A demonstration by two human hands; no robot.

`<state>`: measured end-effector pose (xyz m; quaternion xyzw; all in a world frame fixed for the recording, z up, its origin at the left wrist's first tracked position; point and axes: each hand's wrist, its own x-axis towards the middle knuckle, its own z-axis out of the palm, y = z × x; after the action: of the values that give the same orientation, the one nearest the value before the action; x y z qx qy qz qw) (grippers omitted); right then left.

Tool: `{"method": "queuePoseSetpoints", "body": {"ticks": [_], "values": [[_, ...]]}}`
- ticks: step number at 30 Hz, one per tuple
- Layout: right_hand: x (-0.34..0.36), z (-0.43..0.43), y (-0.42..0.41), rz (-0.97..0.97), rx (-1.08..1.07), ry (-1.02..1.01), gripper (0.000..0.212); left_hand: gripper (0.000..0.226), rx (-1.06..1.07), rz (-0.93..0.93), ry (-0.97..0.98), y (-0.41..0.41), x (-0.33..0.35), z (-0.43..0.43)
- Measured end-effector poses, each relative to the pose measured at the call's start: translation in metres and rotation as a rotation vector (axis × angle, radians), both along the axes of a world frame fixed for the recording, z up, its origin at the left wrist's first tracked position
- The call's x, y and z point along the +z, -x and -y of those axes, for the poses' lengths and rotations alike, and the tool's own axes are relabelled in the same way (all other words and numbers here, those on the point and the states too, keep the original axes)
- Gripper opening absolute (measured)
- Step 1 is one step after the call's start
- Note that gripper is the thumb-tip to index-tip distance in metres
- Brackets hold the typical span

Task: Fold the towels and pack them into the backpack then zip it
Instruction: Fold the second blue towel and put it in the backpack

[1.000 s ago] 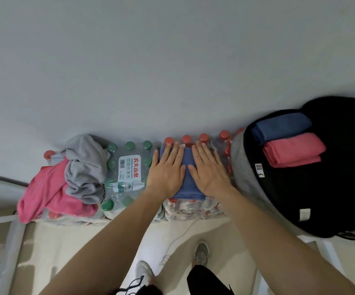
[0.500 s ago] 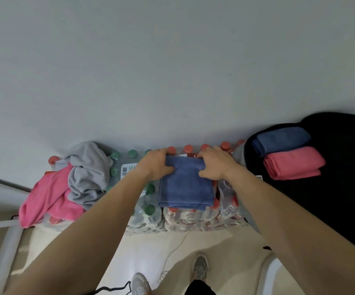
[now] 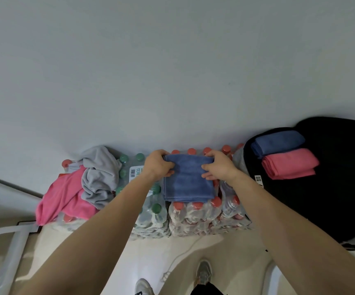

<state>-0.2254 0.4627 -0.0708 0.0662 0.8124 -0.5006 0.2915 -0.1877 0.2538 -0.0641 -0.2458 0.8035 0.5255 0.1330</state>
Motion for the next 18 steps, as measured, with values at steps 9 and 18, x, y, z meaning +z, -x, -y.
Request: {"method": "queuePoseSetpoints", "body": {"ticks": [9,18], "values": [[0.007,-0.009,-0.019,-0.117,-0.032,0.042,0.027,0.025,-0.276,-0.076,0.191,-0.034,0.003,0.015],[-0.011,-0.013,-0.042,-0.368,0.22,-0.268,0.024,0.026,-0.577,-0.242,0.475,-0.067,-0.022,0.006]]}}
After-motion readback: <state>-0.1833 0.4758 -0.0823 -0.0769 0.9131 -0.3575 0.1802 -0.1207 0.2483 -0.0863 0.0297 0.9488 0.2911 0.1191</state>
